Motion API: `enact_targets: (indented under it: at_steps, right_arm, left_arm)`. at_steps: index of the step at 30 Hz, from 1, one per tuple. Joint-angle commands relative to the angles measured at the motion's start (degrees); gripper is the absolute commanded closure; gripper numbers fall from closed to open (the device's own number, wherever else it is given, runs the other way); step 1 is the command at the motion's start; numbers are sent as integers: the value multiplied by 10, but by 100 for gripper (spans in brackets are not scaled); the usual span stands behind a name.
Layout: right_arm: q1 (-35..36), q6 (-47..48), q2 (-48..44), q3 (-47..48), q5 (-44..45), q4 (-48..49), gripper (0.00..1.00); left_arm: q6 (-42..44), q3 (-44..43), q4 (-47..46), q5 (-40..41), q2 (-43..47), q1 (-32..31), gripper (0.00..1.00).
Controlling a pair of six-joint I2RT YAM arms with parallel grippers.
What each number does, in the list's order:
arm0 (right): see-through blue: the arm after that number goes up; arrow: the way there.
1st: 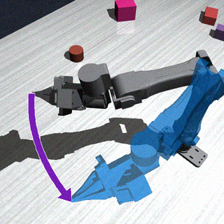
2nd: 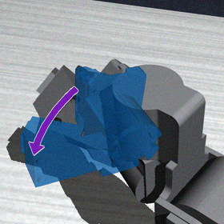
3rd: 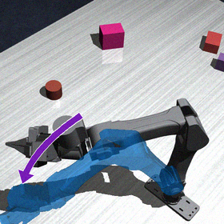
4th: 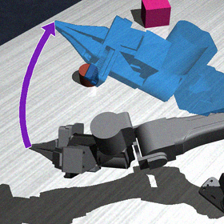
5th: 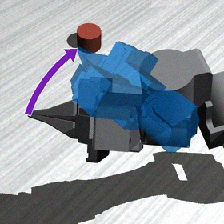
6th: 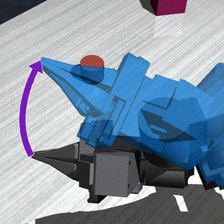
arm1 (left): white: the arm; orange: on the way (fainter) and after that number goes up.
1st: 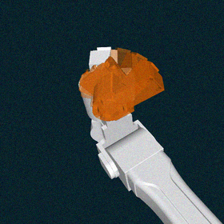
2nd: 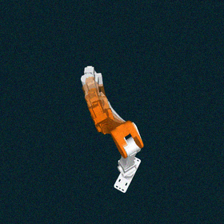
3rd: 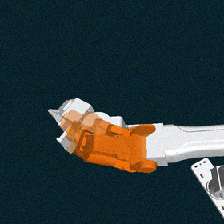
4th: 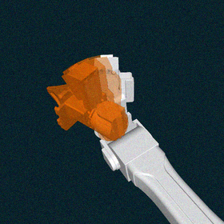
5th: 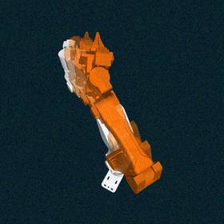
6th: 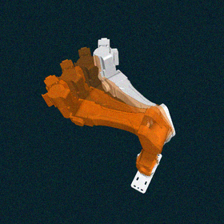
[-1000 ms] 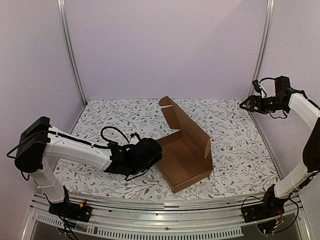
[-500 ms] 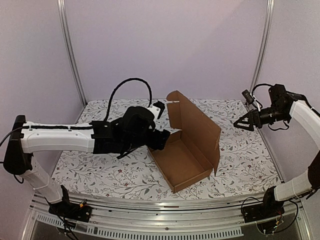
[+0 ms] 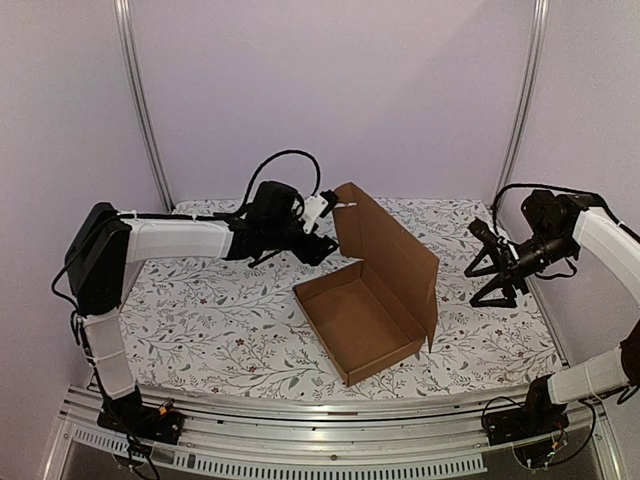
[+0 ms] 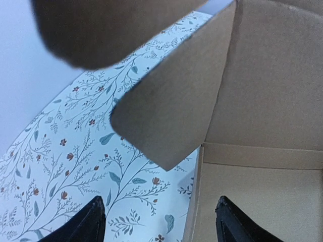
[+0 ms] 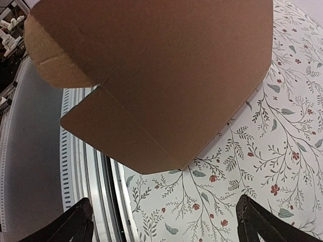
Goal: Fold the paper box
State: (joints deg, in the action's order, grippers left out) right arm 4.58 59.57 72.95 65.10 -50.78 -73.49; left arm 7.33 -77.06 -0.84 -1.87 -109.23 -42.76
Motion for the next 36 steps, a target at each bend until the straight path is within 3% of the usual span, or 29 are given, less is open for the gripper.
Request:
enact_targets:
  at_steps: [1, 7, 16, 20, 30, 36]
  right_arm:
    - [21, 76, 9, -20, -2, 18, 2]
    - [57, -5, -8, -65, -11, 160, 1]
    - [82, -114, 33, -69, -14, 273, 1]
    - [94, -136, 35, -73, -12, 281, 1]
    - [108, -115, 33, -61, -4, 228, 1]
    - [107, -85, 34, -39, 3, 179, 1]
  left_arm:
    - [75, -56, -57, -127, -44, 16, 27]
    - [112, -145, -37, -159, -107, 15, 41]
    - [95, -138, -47, -204, -99, 14, 72]
    - [63, -107, -66, -239, -82, 13, 80]
    - [-19, -23, -146, -211, -41, 6, 99]
    - [-28, 23, -181, -180, -5, 12, 100]
